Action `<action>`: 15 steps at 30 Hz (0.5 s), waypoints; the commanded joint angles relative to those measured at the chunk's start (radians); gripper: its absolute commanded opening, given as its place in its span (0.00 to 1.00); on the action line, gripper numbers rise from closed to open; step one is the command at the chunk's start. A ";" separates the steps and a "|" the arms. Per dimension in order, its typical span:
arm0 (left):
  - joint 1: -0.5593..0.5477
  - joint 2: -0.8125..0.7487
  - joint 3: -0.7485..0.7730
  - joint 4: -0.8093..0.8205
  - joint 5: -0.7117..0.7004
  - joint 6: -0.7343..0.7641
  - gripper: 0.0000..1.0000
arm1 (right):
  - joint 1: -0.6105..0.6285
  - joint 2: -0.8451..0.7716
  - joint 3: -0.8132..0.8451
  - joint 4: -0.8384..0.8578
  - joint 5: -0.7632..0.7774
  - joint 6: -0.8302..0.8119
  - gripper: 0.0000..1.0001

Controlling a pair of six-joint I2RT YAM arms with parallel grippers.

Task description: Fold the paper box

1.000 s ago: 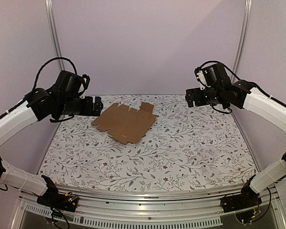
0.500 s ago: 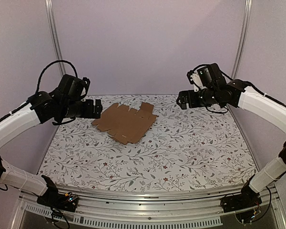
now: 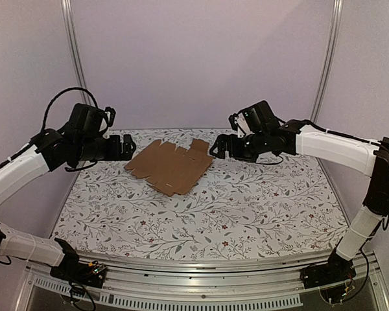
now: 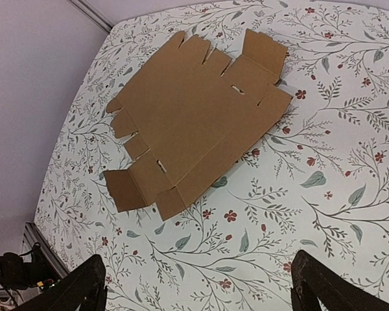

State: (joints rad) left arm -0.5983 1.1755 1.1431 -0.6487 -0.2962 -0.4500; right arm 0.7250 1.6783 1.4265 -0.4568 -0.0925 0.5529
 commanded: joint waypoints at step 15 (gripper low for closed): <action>0.025 -0.262 -0.123 0.019 0.090 0.095 0.99 | 0.017 0.217 -0.130 0.401 -0.063 0.541 0.87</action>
State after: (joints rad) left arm -0.5858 0.9653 1.0592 -0.6472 -0.2321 -0.4030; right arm 0.7395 1.8408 1.3159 -0.1696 -0.1501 0.9592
